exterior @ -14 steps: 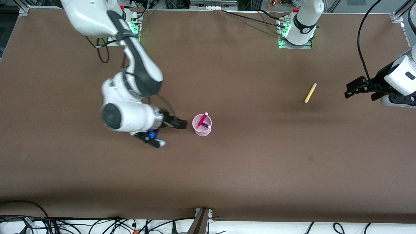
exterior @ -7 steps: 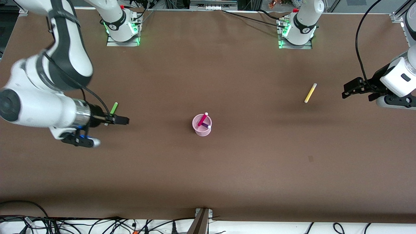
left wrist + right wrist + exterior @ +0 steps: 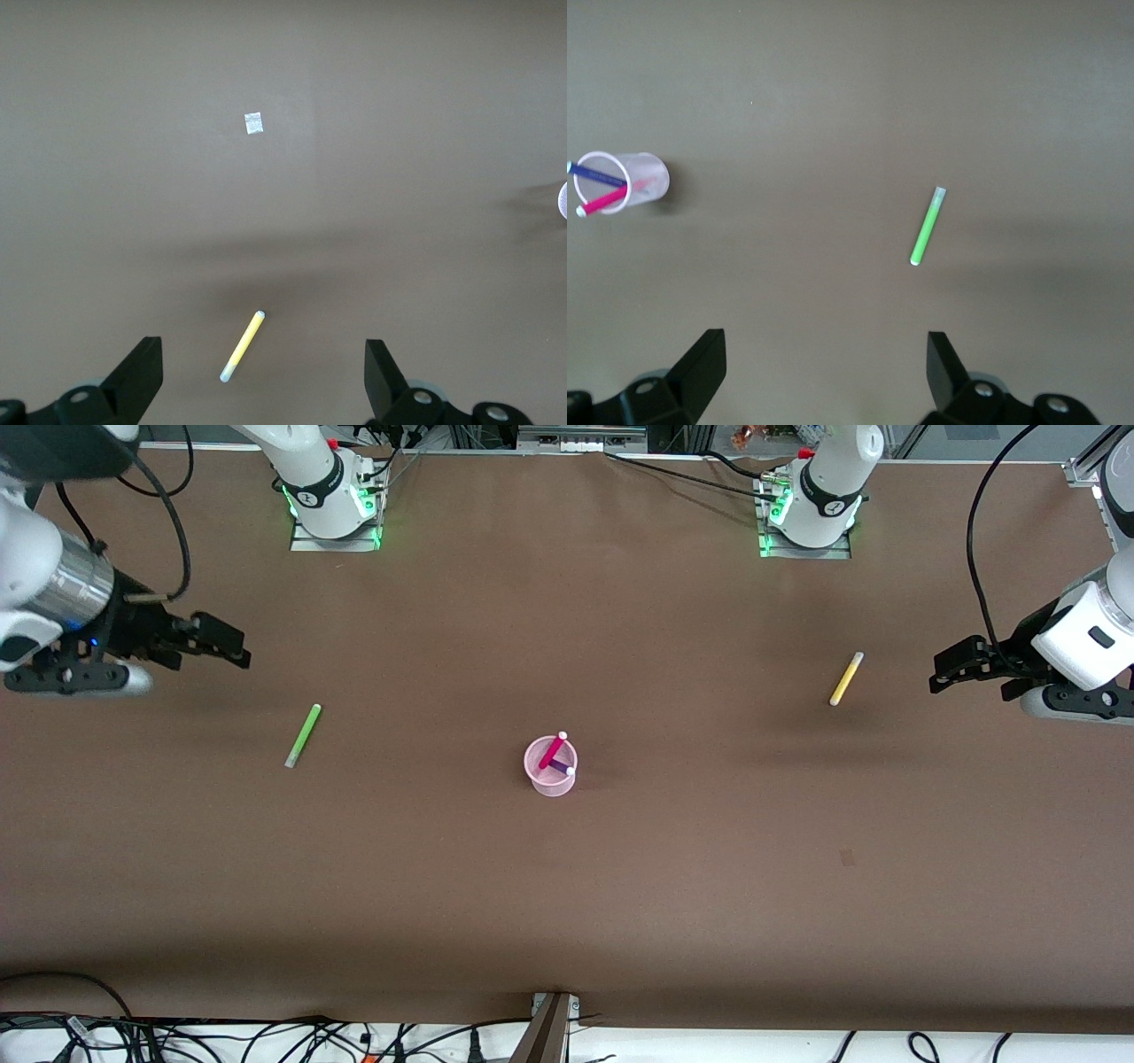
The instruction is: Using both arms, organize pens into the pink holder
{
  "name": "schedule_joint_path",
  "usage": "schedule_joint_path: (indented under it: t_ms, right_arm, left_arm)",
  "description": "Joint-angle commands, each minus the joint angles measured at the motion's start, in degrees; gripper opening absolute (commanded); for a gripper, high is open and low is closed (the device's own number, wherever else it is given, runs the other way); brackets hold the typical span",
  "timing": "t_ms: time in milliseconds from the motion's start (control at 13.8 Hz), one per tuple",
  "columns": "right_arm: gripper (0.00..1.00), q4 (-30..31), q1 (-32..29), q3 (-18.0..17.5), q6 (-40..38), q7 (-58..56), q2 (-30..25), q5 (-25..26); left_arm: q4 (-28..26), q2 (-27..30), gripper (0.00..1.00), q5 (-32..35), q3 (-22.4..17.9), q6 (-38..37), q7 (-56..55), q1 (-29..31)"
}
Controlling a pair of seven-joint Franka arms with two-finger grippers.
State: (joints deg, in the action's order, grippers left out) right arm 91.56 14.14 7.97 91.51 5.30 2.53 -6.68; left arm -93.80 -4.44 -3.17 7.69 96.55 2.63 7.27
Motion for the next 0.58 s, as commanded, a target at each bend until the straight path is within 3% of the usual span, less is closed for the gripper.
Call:
schedule_joint_path:
  t_ms: [0, 509]
  right_arm:
    - [1.00, 3.89, 0.80, 0.90, 1.31, -2.22, -2.71, 2.19]
    - [1.00, 2.40, 0.89, 0.99, 1.22, -3.97, -1.48, 2.99]
  left_arm:
    - [1.43, -0.65, 1.00, 1.15, 0.40, -1.10, 0.80, 0.11]
    - [0.99, -0.74, 1.00, 1.24, 0.31, -1.72, 1.15, 0.29]
